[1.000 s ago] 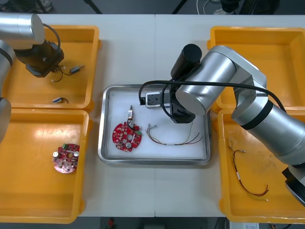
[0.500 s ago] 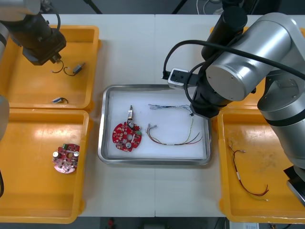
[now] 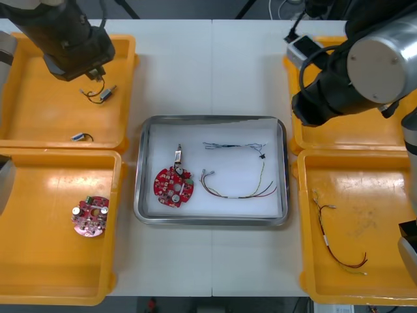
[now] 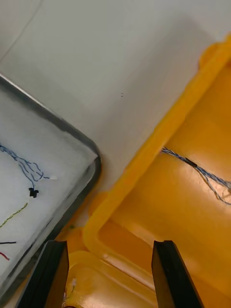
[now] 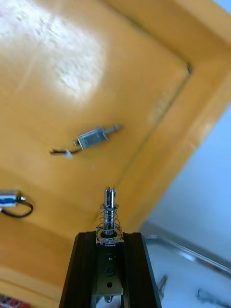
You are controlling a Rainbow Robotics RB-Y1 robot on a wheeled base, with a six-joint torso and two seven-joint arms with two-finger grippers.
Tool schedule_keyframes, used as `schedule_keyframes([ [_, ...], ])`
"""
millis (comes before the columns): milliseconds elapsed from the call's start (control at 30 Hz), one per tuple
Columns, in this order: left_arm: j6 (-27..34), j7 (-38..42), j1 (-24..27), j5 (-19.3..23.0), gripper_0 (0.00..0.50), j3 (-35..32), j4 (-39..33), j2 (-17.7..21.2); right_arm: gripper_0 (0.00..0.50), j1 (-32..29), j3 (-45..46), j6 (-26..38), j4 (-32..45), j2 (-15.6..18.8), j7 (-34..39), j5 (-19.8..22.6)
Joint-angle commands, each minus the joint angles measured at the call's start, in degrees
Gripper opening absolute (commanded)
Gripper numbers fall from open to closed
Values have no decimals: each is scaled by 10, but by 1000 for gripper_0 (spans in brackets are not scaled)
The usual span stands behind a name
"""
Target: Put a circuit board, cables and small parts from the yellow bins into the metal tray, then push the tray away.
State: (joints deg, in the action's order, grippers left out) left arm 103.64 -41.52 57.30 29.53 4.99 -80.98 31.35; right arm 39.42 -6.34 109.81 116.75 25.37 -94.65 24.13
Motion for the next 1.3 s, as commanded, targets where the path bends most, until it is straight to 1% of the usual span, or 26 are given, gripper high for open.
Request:
schedule_keyframes([
  [33, 17, 127, -19, 46, 0, 64, -103, 9, 500, -43, 61, 2, 42, 9, 52, -11],
  [133, 16, 167, -19, 69, 0, 109, -141, 9, 500, -74, 85, 2, 61, 20, 77, -13],
  [233, 17, 177, -19, 77, 0, 145, -168, -2, 500, -107, 114, 2, 82, 27, 104, -10],
  [367, 16, 181, -19, 80, 0, 172, -174, -27, 500, -144, 139, 2, 108, 37, 127, -8],
  [467, 1, 182, -19, 78, 0, 201, -174, -50, 500, -172, 169, 2, 122, 38, 143, -3],
  [567, -19, 181, -19, 76, 0, 228, -173, -60, 500, -196, 197, 2, 132, 38, 146, 3],
  [700, -43, 181, -19, 76, 1, 262, -169, -68, 500, -225, 231, 2, 141, 41, 149, 27],
  [767, -55, 180, -19, 76, 0, 282, -169, -68, 500, -243, 252, 2, 142, 42, 153, 46],
  [867, -66, 177, -20, 76, 0, 305, -161, -68, 500, -260, 270, 2, 144, 42, 157, 64],
  [1033, -98, 170, -19, 76, 0, 333, -132, -69, 500, -284, 279, 2, 148, 43, 168, 67],
  [1300, -144, 162, -19, 62, 0, 375, -89, -72, 500, -329, 286, 2, 153, 42, 182, 74],
])
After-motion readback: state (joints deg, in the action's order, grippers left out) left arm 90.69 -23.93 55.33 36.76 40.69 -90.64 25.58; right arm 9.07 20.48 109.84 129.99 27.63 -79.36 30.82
